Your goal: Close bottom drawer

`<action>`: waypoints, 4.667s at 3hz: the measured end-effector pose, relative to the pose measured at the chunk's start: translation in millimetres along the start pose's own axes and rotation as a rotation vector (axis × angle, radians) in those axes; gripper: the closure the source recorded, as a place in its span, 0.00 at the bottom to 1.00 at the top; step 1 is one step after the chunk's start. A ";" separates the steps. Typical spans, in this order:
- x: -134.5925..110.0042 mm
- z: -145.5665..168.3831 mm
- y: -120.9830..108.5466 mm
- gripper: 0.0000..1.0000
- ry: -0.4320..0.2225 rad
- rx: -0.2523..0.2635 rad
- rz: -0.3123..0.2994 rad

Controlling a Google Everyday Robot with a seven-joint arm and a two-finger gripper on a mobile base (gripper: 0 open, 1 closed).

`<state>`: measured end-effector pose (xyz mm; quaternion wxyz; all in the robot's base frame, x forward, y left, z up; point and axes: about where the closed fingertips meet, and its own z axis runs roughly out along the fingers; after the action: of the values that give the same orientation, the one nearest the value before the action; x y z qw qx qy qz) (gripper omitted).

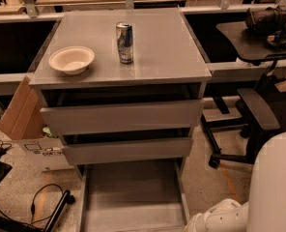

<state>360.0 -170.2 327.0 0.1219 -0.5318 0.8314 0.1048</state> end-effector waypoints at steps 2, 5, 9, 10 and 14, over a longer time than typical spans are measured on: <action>-14.7 111.5 7.9 1.00 -0.109 -0.073 -0.003; -22.6 268.8 97.0 1.00 -0.267 -0.200 0.078; -105.7 274.2 40.3 1.00 -0.347 -0.148 -0.016; -143.0 263.6 -22.9 1.00 -0.398 -0.114 -0.023; -166.4 231.5 -160.6 1.00 -0.516 0.056 -0.045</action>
Offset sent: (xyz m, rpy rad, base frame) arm -0.0333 0.0663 -0.2374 0.2489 0.2085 0.0313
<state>594.5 -23.1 152.5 0.3469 -0.5022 0.7635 0.2112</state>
